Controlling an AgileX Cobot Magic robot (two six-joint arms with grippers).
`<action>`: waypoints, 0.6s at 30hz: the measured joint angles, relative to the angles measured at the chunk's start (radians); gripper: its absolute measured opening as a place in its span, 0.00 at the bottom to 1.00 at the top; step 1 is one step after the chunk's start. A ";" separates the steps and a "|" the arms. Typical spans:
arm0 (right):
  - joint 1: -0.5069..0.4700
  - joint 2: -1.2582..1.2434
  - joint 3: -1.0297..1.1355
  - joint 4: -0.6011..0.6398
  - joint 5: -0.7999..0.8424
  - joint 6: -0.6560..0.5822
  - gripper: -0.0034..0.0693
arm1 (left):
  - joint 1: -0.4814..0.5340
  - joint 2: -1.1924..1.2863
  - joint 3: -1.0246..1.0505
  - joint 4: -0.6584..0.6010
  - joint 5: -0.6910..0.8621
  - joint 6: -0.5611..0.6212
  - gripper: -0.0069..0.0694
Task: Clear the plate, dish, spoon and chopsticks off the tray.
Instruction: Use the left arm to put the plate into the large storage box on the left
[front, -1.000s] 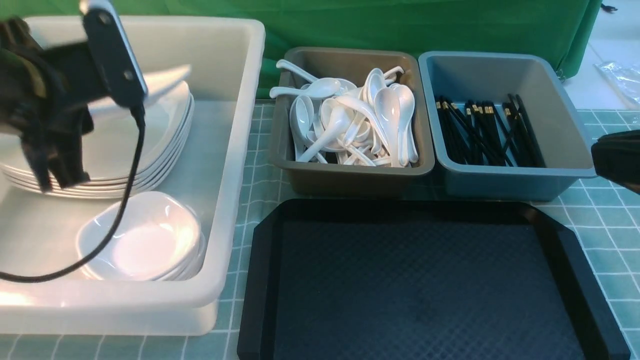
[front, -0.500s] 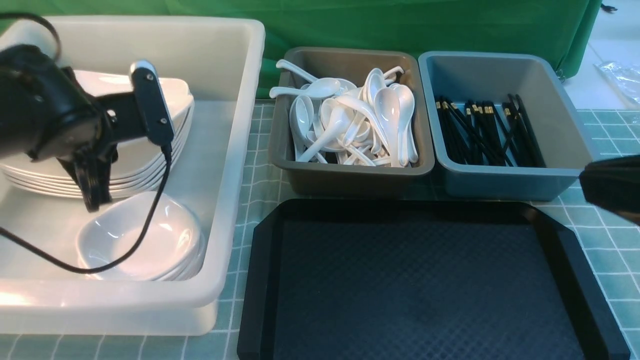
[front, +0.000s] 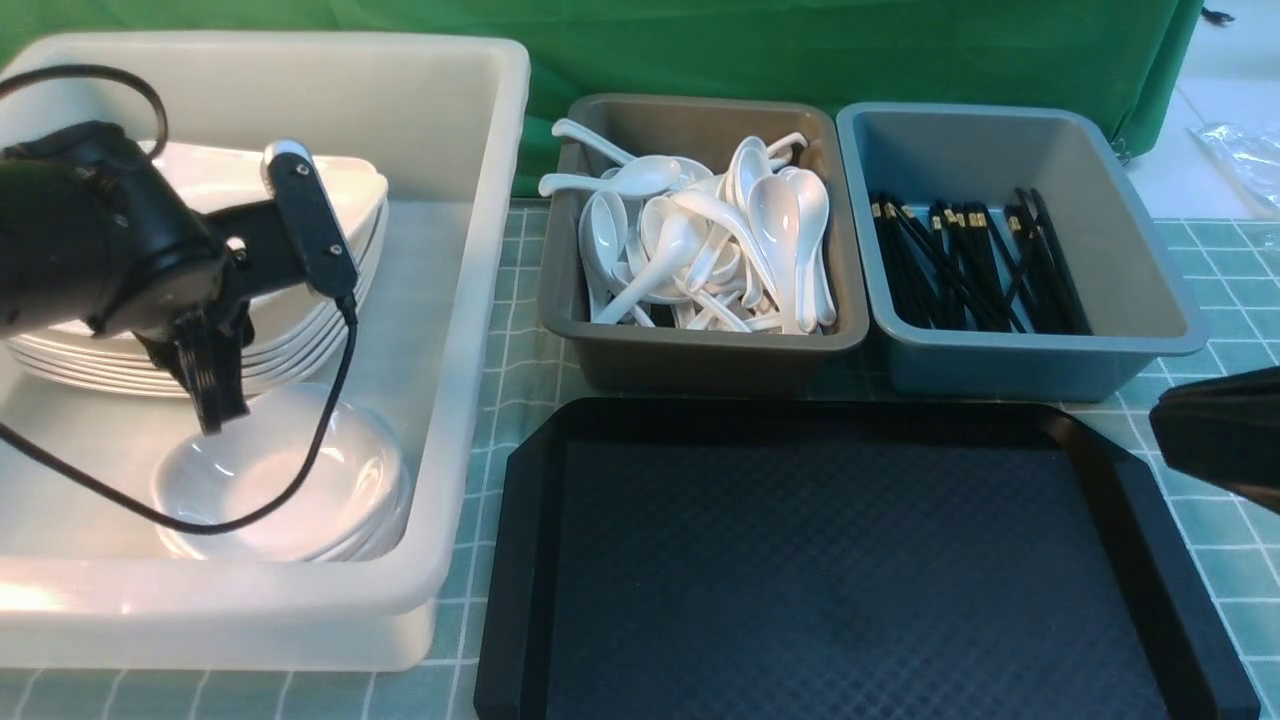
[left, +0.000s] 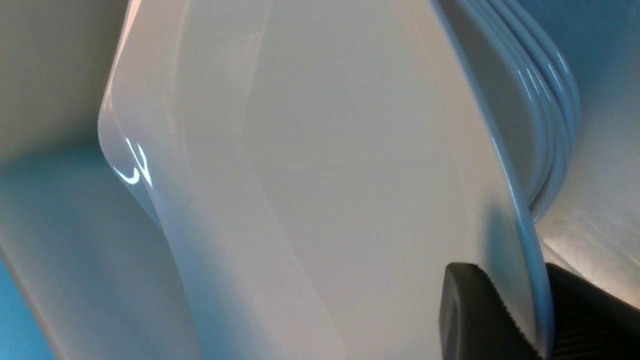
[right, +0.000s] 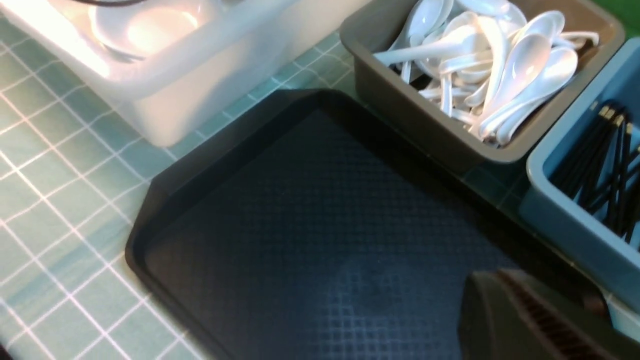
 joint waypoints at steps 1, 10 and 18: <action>0.000 0.000 0.000 0.002 0.002 0.000 0.08 | 0.000 0.000 0.000 -0.011 0.000 -0.001 0.37; 0.000 0.000 0.000 0.028 0.012 -0.023 0.08 | -0.002 -0.141 -0.001 -0.221 0.018 -0.001 0.83; 0.000 0.000 0.000 0.029 0.013 -0.026 0.08 | -0.002 -0.406 -0.001 -0.696 0.122 0.000 0.78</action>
